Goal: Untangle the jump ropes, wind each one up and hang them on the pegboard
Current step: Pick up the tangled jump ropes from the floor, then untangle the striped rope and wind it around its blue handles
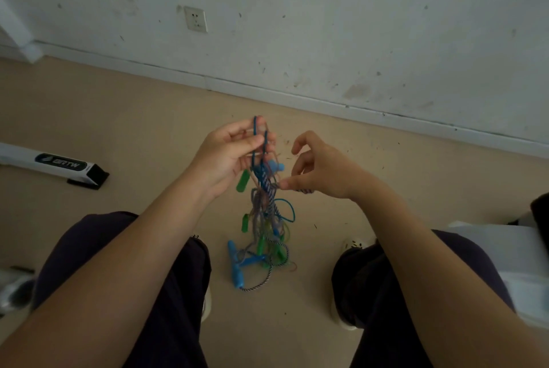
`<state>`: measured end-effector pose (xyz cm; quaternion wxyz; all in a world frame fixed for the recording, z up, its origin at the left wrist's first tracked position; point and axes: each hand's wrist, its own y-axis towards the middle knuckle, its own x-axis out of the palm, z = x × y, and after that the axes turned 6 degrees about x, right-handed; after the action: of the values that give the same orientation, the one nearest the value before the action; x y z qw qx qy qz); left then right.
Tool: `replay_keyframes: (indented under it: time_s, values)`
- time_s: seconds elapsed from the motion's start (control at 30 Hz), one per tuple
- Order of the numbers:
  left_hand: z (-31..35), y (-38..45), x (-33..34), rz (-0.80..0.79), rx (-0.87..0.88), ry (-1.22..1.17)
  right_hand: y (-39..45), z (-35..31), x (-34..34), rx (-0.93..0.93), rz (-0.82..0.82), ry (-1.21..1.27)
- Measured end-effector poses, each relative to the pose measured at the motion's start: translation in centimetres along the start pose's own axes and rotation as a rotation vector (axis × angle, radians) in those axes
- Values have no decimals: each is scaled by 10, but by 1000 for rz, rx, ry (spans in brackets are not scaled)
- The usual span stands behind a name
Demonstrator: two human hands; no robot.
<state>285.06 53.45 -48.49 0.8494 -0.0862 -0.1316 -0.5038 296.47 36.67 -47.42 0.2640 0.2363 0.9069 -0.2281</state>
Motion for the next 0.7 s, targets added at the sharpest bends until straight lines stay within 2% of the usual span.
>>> replay_keyframes:
  time_s: [0.1, 0.27, 0.33, 0.43, 0.53, 0.63, 0.7]
  values:
    - [2, 2, -5, 18, 57, 33, -2, 1, -2, 22, -48, -36]
    - [-3, 1, -5, -9, 57, 229, -1, 2, -4, 0, -58, -283]
    - [-9, 1, -5, -30, 16, 301, -1, 4, -3, -10, 3, -177]
    - [-13, 2, -8, -121, -49, 447, -3, 1, -5, -41, 107, 134]
    - [-11, -2, -5, -203, -113, 775, -7, -3, -7, -153, 124, 468]
    - [-12, -6, -3, -108, -68, 1146, -7, -4, -8, -178, 92, 623]
    - [-13, -5, -4, -195, -64, 1101, -6, -4, -8, -183, 63, 678]
